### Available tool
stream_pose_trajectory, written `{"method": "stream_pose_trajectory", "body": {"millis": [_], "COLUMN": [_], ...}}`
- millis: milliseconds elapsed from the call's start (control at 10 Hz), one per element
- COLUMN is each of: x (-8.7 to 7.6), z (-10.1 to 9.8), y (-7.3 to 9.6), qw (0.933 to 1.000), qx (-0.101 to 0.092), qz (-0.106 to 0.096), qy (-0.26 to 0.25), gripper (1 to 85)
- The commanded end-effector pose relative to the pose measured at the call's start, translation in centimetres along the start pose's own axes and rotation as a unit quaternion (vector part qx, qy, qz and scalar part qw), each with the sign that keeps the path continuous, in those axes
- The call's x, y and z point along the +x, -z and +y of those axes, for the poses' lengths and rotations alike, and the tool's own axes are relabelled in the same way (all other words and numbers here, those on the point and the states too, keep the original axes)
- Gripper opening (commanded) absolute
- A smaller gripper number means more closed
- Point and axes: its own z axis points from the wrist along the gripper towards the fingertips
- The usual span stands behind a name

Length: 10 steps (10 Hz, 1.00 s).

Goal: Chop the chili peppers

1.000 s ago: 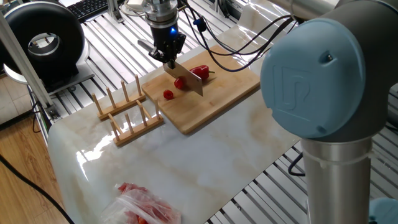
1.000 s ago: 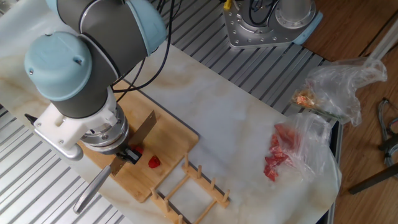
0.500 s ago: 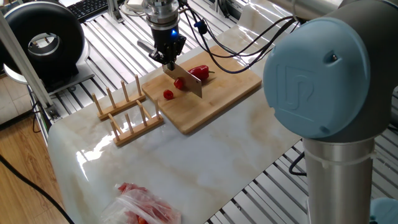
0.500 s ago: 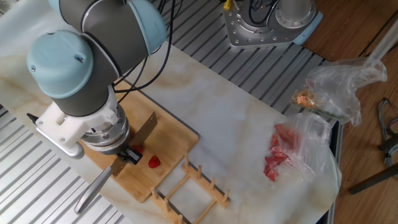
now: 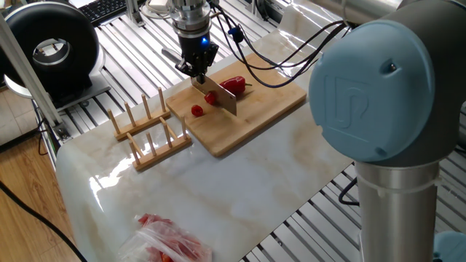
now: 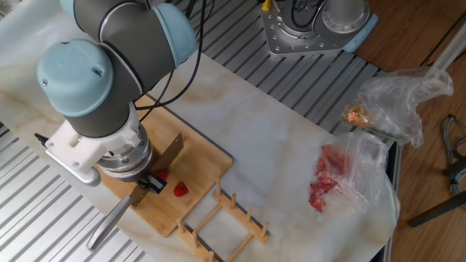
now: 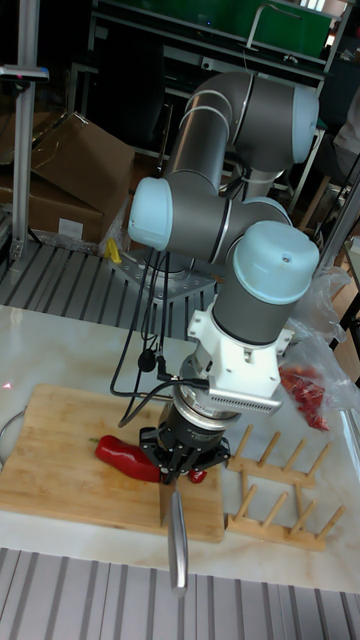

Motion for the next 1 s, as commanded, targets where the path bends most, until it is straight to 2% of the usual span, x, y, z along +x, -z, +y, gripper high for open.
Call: {"method": "stream_pose_trajectory", "body": {"millis": [0, 100, 300, 600, 900], "x": [0.0, 0.0, 0.6, 0.4, 1.5], "z": [0.1, 0.1, 0.5, 0.4, -0.1], "y": [-0.3, 0.0, 1.6, 1.7, 2.0], "qw": [1.0000, 1.0000, 1.0000, 1.0000, 1.0000], "qx": [-0.004, -0.003, -0.003, -0.002, 0.000], "qz": [-0.006, -0.006, 0.004, 0.001, 0.009], "qy": [-0.002, -0.002, -0.003, -0.005, 0.001], "gripper": [1.3, 1.3, 1.3, 1.3, 1.3]}}
